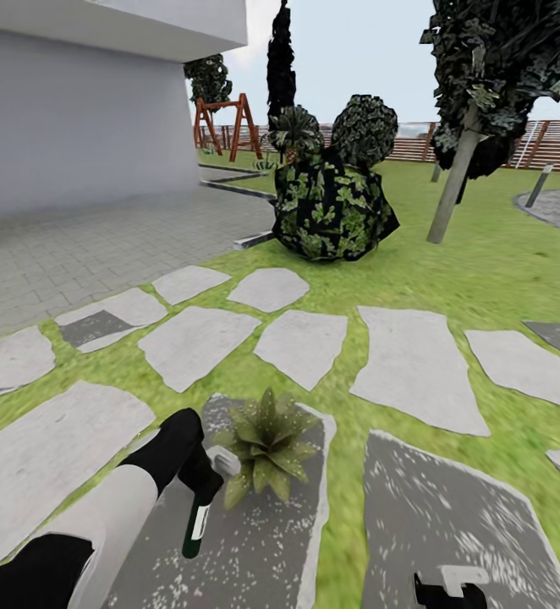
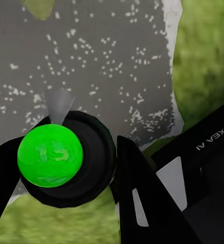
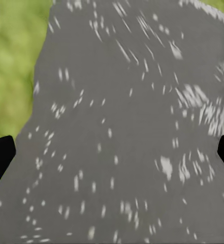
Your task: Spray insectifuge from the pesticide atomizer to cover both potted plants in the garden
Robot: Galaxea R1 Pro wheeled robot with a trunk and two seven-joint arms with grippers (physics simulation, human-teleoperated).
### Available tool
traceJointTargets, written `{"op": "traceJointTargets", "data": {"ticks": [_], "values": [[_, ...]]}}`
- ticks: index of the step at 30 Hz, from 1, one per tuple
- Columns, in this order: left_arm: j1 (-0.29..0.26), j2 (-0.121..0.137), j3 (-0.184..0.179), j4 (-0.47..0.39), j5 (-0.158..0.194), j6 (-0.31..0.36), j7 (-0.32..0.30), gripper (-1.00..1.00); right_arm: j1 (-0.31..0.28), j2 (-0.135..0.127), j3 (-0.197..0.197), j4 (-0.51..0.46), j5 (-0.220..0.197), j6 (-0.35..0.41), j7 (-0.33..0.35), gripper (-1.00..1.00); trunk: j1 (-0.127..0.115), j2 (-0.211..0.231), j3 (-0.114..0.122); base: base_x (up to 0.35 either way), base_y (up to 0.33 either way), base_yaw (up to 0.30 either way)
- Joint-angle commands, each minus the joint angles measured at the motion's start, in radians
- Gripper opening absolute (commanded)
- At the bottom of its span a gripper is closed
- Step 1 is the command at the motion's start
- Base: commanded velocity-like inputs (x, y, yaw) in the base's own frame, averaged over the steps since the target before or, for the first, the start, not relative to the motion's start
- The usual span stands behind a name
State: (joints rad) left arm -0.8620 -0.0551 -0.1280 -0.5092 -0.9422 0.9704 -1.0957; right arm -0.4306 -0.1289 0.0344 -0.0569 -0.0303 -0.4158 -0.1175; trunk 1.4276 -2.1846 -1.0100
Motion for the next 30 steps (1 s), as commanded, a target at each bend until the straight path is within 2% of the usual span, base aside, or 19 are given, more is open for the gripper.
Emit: {"op": "traceJointTargets", "data": {"ticks": [1,6,20,26,30], "values": [[0.0,0.0,-0.001,-0.002,-0.01,0.005,-0.01,-1.0,0.0,0.0,0.004,0.0,-0.003,-0.002,-0.002,1.0,0.0,0.0,-0.001,0.019,-0.269,0.0],[0.001,0.0,-0.001,-0.002,-0.01,0.005,-0.01,-1.0,0.0,0.0,0.004,0.0,-0.003,-0.002,-0.003,1.0,0.0,0.0,-0.001,0.004,-0.271,0.07],[0.007,0.001,-0.008,-0.002,-0.012,0.005,-0.01,-1.0,0.0,0.002,0.004,0.0,-0.003,-0.002,-0.003,1.0,0.0,0.0,-0.001,0.034,-0.272,0.269],[0.01,0.005,-0.022,-0.002,-0.01,0.005,-0.01,-1.0,0.0,0.002,0.004,0.0,-0.003,-0.002,-0.002,1.0,0.0,0.0,-0.001,0.082,-0.272,0.274],[0.013,0.005,-0.022,-0.002,-0.012,0.005,-0.009,-1.0,0.0,0.002,0.004,0.0,-0.003,-0.001,-0.003,1.0,0.0,0.0,-0.001,0.061,-0.272,0.09]]}}
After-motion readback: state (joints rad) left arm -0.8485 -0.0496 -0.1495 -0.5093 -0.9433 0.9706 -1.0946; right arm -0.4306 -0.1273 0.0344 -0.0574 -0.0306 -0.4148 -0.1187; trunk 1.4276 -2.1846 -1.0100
